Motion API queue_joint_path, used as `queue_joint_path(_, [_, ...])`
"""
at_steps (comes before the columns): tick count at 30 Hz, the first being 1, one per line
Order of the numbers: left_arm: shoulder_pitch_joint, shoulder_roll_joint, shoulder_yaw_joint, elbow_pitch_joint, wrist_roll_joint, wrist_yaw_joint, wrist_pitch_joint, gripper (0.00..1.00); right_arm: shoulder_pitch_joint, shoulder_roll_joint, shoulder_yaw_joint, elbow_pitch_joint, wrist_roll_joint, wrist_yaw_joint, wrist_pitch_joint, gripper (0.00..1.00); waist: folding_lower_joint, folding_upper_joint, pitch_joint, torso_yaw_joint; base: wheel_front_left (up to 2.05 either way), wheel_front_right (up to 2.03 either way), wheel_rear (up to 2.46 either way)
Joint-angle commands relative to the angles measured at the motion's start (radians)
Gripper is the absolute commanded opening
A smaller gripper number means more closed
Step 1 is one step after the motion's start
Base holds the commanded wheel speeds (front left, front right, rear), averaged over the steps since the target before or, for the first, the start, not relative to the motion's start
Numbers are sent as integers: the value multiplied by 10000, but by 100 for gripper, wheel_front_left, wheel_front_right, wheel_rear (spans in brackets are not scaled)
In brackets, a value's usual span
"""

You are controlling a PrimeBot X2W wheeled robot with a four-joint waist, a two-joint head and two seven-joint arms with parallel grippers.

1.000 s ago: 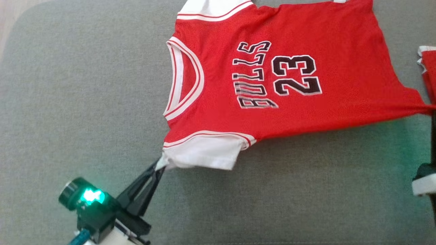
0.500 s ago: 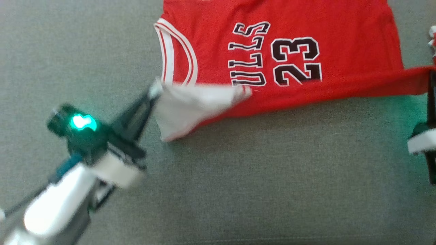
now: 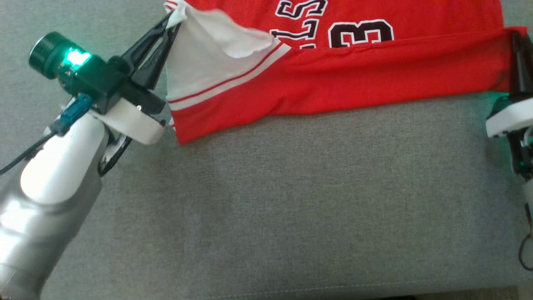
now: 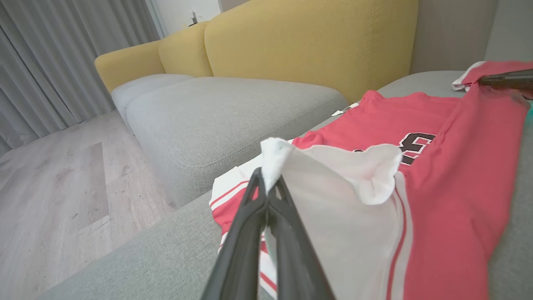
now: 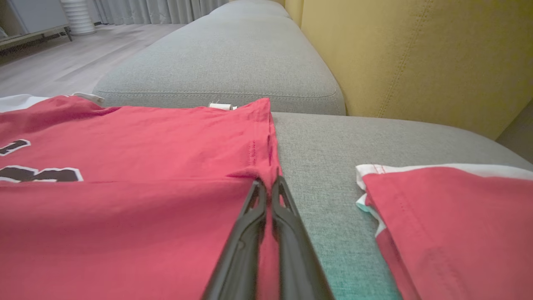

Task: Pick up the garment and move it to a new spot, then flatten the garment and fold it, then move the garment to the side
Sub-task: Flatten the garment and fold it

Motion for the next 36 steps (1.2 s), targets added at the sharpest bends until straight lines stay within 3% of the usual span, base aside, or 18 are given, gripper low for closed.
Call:
queue_joint_path(1, [-417, 295, 357, -44, -22, -60, -110, 76, -71, -136, 185, -106, 184, 65, -120, 15, -2, 0, 52, -51, 0, 0, 0])
queue_joint_path(2, [-499, 258, 368, 131, 5, -64, -158, 100, -183, -116, 240, -27, 262, 65, -126, 91, -2, 0, 61, -72, 0, 0, 0])
queue_joint_path(3, [-531, 193, 406, 285, -27, -64, -199, 100, -300, -96, 209, -52, 318, 65, -130, 100, -2, 0, 70, -90, 0, 0, 0])
queue_joint_path(11, [996, -577, 1154, 728, -1161, 669, -325, 100, 142, 52, -179, -869, 325, 65, -137, 100, -2, 0, -260, -88, 0, 0, 0])
queue_joint_path(17, [2807, -1153, 1446, 482, -1900, 1571, -244, 100, 853, 175, -421, -1236, 144, 65, -138, 100, -2, 0, -572, -77, 0, 0, 0])
queue_joint_path(22, [3576, -1247, 1300, 383, -2138, 1920, 337, 100, 1133, 284, -436, -1300, 60, 65, -138, 100, -2, 0, -698, -90, 0, 0, 0])
queue_joint_path(26, [3931, -1217, 1104, 162, -2324, 1952, 981, 100, 1190, 310, -346, -1189, 100, 65, -138, 100, -2, 0, -765, -121, 0, 0, 0])
queue_joint_path(27, [3988, -1189, 1034, 81, -2350, 1920, 1142, 81, 1210, 316, -326, -1148, 117, 65, -138, 100, -2, 0, -783, -127, 0, 0, 0])
queue_joint_path(28, [4043, -1161, 964, -7, -2378, 1884, 1302, 43, 1222, 312, -309, -1077, 143, 65, -138, 100, -2, 0, -802, -129, 0, 0, 0])
queue_joint_path(29, [4100, -1141, 898, -108, -2429, 1828, 1461, 16, 1211, 298, -289, -934, 191, 65, -139, 100, -2, 0, -823, -129, 0, 0, 0])
queue_joint_path(30, [4154, -1110, 827, -217, -2467, 1769, 1616, 0, 1196, 291, -249, -783, 242, 65, -139, 100, -2, 0, -848, -128, 0, 0, 0])
queue_joint_path(36, [4315, -769, 803, -928, -2364, 1904, 1726, 0, 951, 235, 230, 336, 600, 65, -130, 100, -2, 0, -970, -150, 0, 0, 0])
